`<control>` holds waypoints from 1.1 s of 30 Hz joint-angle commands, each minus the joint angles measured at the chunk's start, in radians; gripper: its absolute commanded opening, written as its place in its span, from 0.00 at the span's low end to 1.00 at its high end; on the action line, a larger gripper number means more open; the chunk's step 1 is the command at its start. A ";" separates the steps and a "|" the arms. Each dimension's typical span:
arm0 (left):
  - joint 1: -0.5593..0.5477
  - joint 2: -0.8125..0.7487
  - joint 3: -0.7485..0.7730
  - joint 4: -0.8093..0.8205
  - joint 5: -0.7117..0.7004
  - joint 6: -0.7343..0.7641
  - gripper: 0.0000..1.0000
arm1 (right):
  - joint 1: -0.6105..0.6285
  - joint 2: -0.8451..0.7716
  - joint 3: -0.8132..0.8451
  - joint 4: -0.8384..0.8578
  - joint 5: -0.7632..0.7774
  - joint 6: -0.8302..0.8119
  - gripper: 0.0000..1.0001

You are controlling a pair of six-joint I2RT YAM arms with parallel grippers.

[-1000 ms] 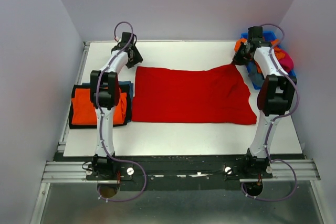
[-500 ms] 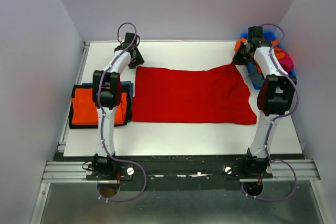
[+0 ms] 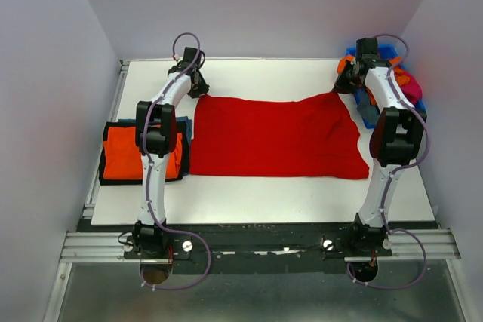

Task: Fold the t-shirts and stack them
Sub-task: Grap the side of the flattened tshirt furthest away from the robot with both arms

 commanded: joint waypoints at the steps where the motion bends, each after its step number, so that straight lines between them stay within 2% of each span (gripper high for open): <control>1: -0.016 0.057 0.004 -0.057 0.052 -0.016 0.28 | -0.010 0.011 0.023 0.005 -0.014 -0.008 0.01; 2: -0.016 0.057 0.004 -0.054 0.054 -0.016 0.22 | -0.010 0.009 0.023 0.003 -0.016 -0.008 0.01; 4: -0.016 0.051 0.003 -0.054 0.048 -0.013 0.01 | -0.011 0.011 0.021 0.003 -0.017 -0.008 0.01; 12: -0.011 0.012 0.020 -0.052 -0.003 0.036 0.00 | -0.011 0.009 0.024 0.003 -0.020 -0.006 0.01; 18: -0.011 -0.118 -0.112 0.048 -0.029 0.045 0.00 | -0.011 -0.009 0.021 0.005 -0.022 -0.005 0.01; 33: -0.011 -0.224 -0.212 0.111 -0.038 0.064 0.00 | -0.011 -0.069 -0.037 0.003 -0.025 -0.006 0.01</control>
